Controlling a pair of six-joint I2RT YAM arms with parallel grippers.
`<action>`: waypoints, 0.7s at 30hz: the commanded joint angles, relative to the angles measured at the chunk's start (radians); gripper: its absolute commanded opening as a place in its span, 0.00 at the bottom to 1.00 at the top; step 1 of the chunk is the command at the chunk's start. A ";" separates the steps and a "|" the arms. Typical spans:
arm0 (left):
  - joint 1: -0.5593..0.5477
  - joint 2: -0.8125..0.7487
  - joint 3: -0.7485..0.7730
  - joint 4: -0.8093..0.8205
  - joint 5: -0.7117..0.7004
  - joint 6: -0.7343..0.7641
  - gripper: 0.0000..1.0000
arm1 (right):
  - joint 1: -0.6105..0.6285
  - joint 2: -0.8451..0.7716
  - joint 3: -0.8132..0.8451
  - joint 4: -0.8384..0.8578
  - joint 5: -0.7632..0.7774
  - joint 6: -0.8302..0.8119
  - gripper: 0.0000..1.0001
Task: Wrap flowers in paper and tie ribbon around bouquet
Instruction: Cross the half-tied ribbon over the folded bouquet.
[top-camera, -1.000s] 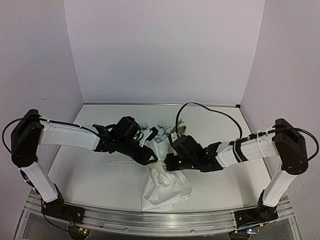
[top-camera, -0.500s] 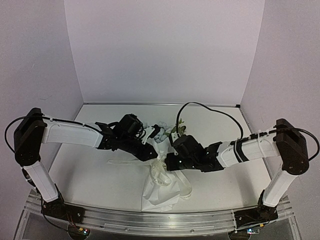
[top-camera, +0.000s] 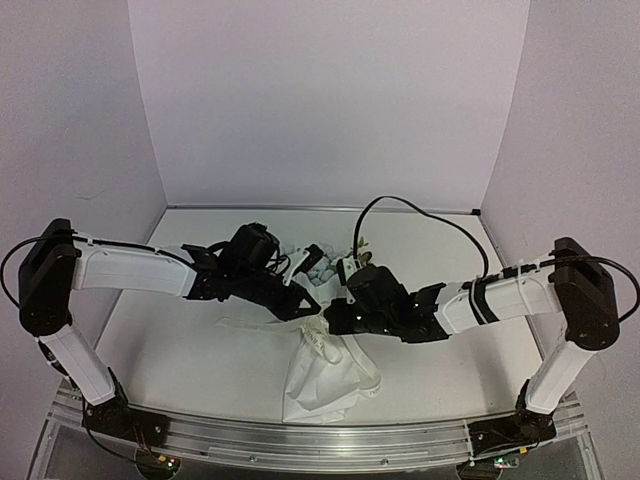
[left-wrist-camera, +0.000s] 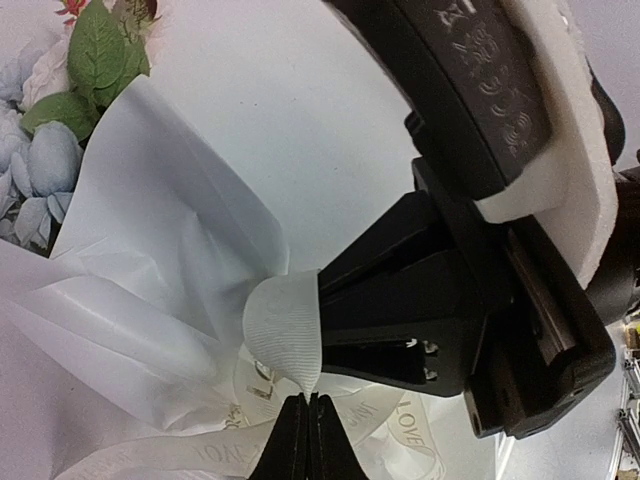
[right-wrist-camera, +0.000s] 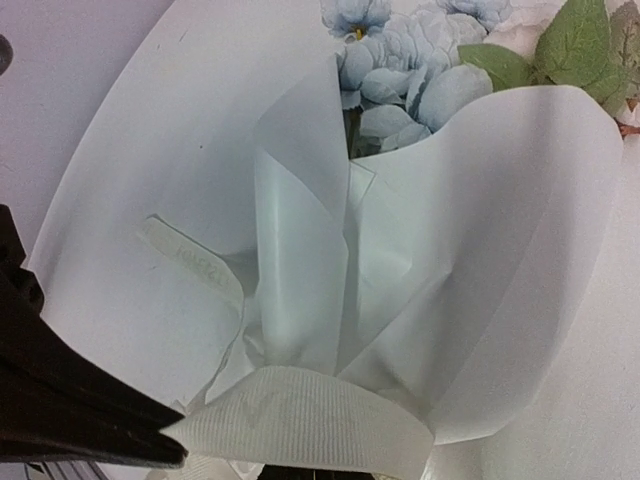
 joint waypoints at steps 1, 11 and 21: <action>-0.004 -0.048 -0.006 0.048 0.068 -0.007 0.00 | -0.003 0.006 -0.006 0.104 0.036 0.004 0.00; -0.004 0.008 0.019 -0.003 0.111 -0.007 0.00 | -0.003 0.077 -0.030 0.224 0.036 -0.074 0.00; 0.013 0.055 0.072 -0.079 0.109 -0.029 0.11 | -0.003 0.125 -0.092 0.462 0.062 -0.143 0.00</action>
